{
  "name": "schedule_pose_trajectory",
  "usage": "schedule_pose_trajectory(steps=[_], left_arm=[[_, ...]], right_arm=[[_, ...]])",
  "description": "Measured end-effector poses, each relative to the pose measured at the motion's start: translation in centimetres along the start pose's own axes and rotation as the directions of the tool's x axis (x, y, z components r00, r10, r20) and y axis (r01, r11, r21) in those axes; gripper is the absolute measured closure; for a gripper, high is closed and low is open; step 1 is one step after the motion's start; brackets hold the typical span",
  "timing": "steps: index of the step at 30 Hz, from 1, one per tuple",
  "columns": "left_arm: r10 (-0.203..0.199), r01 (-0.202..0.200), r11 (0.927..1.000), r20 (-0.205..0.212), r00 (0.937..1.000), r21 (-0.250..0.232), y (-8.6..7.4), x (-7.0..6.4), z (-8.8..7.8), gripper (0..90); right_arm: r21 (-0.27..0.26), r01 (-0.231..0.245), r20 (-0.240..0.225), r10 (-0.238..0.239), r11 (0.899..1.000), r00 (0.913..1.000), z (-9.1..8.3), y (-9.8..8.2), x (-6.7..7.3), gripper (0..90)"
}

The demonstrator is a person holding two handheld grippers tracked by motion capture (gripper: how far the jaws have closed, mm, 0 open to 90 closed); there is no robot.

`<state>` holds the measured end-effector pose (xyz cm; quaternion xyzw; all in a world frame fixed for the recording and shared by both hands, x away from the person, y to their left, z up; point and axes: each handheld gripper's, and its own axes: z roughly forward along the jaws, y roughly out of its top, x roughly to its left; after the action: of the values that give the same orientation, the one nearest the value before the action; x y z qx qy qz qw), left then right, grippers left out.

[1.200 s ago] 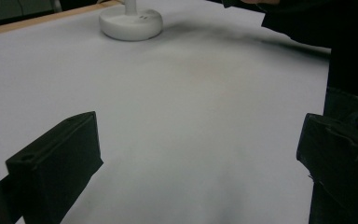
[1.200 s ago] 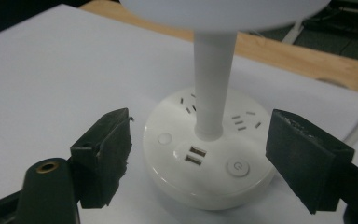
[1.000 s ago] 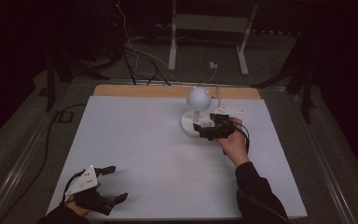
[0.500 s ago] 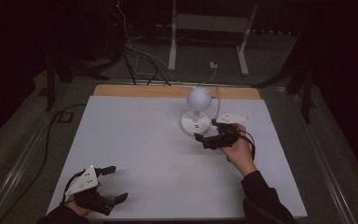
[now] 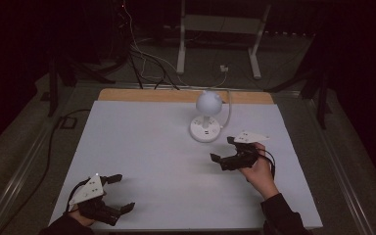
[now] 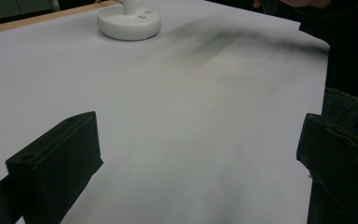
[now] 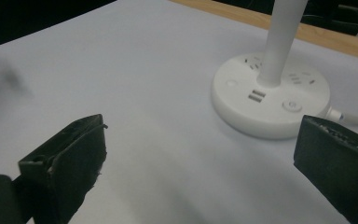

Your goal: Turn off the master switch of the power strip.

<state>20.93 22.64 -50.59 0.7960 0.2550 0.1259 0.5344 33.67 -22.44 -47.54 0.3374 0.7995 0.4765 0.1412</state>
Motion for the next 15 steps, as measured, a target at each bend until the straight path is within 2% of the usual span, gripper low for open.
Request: schedule_pose_trajectory(steps=[11, 15], left_arm=[[0.003, -0.003, 1.0, 0.0, 1.0, -0.002, 0.0, 0.0, 0.0, 0.2], [0.003, -0.003, 1.0, 0.001, 1.0, -0.003, 0.0, 0.0, 0.0, 0.3]], right_arm=[[-0.006, -0.018, -0.039, 0.018, 1.0, 0.9991, -2.1, -2.1, 0.6, 2.1], [0.008, -0.013, -0.032, 0.013, 1.0, 0.9994, -2.8, -2.9, 0.7, 2.1]])
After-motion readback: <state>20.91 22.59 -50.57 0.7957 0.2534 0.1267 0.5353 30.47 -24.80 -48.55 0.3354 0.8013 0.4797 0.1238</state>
